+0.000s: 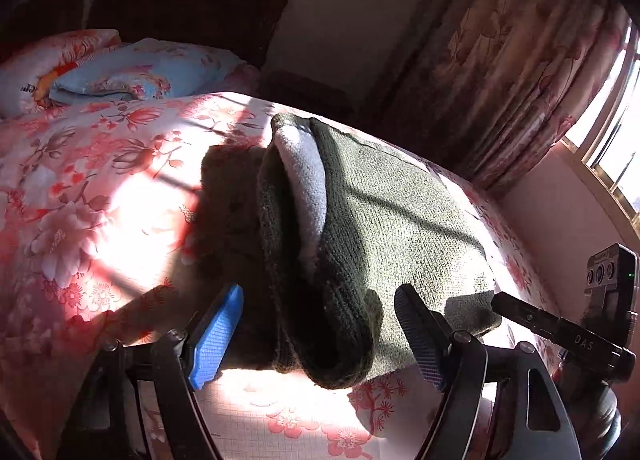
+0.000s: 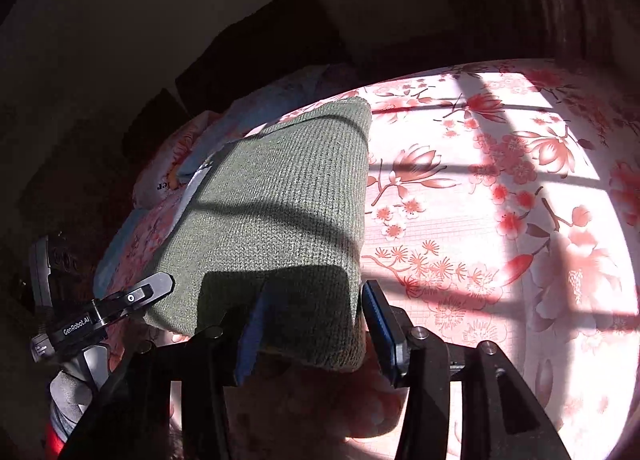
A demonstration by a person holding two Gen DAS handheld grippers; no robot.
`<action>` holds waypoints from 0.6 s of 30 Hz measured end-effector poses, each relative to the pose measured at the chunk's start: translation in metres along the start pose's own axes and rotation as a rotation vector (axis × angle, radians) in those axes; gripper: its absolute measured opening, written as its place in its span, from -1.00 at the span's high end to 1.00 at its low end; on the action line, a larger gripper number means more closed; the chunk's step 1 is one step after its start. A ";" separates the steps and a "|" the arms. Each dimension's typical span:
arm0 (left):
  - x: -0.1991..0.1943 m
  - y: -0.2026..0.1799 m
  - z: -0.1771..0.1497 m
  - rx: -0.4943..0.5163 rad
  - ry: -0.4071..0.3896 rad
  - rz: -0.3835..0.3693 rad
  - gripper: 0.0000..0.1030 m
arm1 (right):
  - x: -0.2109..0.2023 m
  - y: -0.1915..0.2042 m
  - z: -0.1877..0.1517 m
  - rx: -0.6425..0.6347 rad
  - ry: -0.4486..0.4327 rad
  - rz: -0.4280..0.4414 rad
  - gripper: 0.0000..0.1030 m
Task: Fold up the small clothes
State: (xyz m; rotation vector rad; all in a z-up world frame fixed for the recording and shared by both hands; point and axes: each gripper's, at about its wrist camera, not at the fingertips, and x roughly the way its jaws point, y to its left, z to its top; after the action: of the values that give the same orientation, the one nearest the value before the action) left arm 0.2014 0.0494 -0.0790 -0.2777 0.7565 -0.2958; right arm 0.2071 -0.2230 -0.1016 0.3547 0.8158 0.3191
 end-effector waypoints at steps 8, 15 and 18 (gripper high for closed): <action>-0.150 -0.048 -0.035 0.206 -0.487 0.137 -1.00 | -0.128 0.069 -0.077 -0.344 -0.361 -0.226 -0.20; -0.153 -0.078 -0.069 0.236 -0.449 0.311 -1.00 | -0.138 0.097 -0.111 -0.442 -0.401 -0.259 -0.28; -0.131 -0.080 -0.086 0.216 -0.363 0.376 -1.00 | -0.136 0.098 -0.114 -0.422 -0.400 -0.279 -0.28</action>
State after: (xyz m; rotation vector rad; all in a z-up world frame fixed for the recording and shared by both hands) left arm 0.0376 0.0104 -0.0282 0.0204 0.4006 0.0319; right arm 0.0204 -0.1699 -0.0438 -0.0936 0.3810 0.1442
